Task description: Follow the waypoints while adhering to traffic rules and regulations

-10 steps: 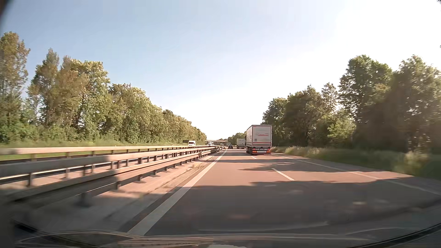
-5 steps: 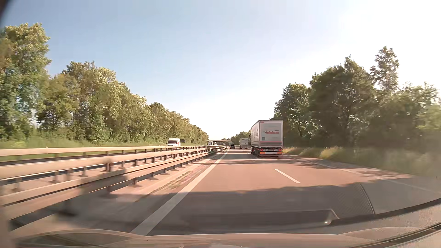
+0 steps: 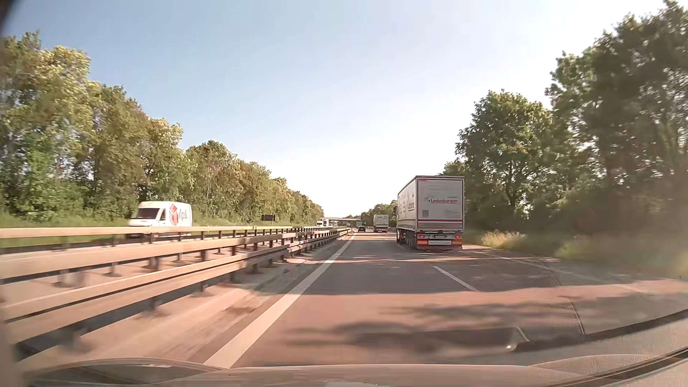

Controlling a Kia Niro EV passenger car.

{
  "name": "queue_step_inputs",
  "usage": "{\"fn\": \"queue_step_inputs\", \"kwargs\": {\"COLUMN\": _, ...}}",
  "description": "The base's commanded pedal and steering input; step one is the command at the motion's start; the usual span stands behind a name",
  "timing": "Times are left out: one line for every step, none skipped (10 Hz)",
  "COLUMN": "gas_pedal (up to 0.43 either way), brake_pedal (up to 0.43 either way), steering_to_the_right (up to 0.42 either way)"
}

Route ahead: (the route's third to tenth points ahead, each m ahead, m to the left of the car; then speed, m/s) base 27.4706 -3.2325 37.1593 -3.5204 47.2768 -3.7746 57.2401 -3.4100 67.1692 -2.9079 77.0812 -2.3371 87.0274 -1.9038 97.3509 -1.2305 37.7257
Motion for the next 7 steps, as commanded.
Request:
{"fn": "queue_step_inputs", "kwargs": {"gas_pedal": 0.441, "brake_pedal": 0.012, "steering_to_the_right": 0.000}}
{"fn": "queue_step_inputs", "kwargs": {"gas_pedal": 0.441, "brake_pedal": 0.012, "steering_to_the_right": -0.001}}
{"fn": "queue_step_inputs", "kwargs": {"gas_pedal": 0.441, "brake_pedal": 0.012, "steering_to_the_right": 0.000}}
{"fn": "queue_step_inputs", "kwargs": {"gas_pedal": 0.441, "brake_pedal": 0.012, "steering_to_the_right": -0.001}}
{"fn": "queue_step_inputs", "kwargs": {"gas_pedal": 0.441, "brake_pedal": 0.012, "steering_to_the_right": -0.001}}
{"fn": "queue_step_inputs", "kwargs": {"gas_pedal": 0.441, "brake_pedal": 0.012, "steering_to_the_right": -0.003}}
{"fn": "queue_step_inputs", "kwargs": {"gas_pedal": 0.441, "brake_pedal": 0.012, "steering_to_the_right": -0.004}}
